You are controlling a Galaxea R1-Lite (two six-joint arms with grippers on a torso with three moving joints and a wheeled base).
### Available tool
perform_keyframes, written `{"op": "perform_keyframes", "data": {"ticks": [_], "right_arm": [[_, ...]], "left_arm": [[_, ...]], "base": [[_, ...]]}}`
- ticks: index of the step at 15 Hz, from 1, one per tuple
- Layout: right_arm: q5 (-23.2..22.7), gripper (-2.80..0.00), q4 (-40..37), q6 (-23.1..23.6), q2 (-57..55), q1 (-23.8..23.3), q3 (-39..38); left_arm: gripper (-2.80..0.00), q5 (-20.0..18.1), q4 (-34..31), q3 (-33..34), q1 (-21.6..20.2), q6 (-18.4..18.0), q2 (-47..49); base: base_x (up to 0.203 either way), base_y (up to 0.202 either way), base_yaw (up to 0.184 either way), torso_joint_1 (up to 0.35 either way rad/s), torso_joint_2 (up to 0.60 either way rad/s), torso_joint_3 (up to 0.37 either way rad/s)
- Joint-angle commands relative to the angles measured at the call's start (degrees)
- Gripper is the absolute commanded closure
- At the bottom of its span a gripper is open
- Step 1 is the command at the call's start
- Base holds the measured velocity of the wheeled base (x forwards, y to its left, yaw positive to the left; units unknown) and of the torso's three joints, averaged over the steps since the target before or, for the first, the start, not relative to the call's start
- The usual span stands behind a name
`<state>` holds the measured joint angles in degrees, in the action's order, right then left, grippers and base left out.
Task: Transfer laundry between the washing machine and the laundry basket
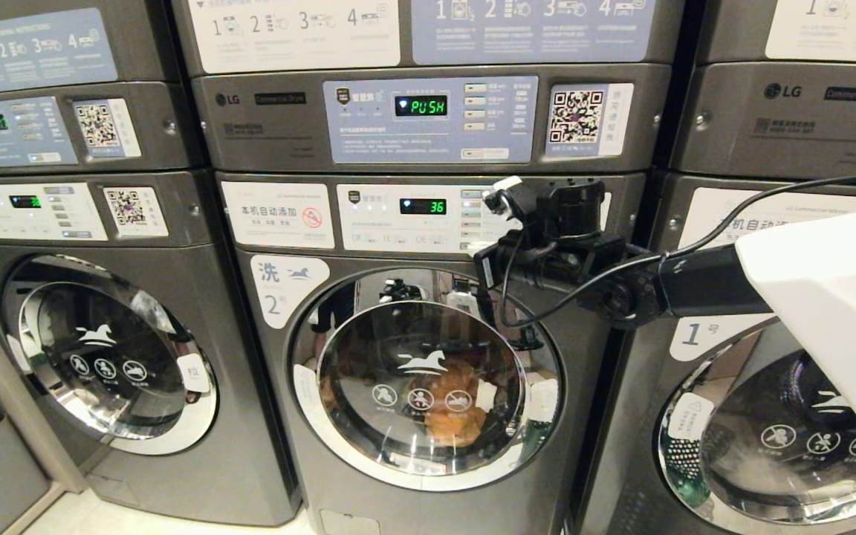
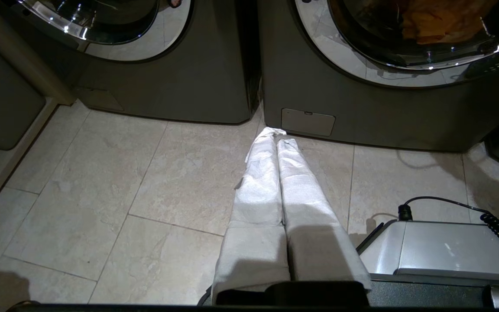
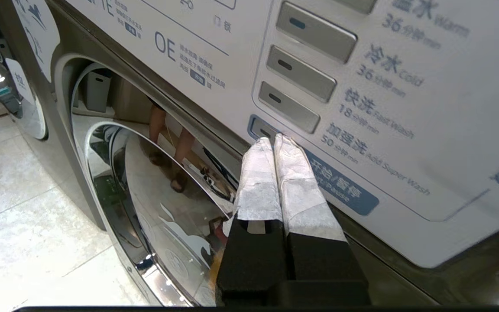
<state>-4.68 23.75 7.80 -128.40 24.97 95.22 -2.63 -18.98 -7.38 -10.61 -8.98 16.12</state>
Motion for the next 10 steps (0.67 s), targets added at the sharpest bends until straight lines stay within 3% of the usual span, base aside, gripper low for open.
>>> {"op": "perform_keyframes", "data": {"ticks": [1, 10], "right_arm": [[-0.1, 0.00, 0.2, 0.0, 0.6, 0.3, -0.7], [-0.1, 0.00, 0.2, 0.1, 0.2, 0.7, 0.2]], "left_arm": [[0.00, 0.0, -0.1, 0.0, 0.0, -0.1, 0.1], [0.00, 0.0, -0.1, 0.0, 0.0, -0.2, 0.1]], "base": [[0.000, 0.000, 0.000, 0.000, 0.00, 0.000], [0.000, 0.000, 0.000, 0.000, 0.00, 0.000]]}}
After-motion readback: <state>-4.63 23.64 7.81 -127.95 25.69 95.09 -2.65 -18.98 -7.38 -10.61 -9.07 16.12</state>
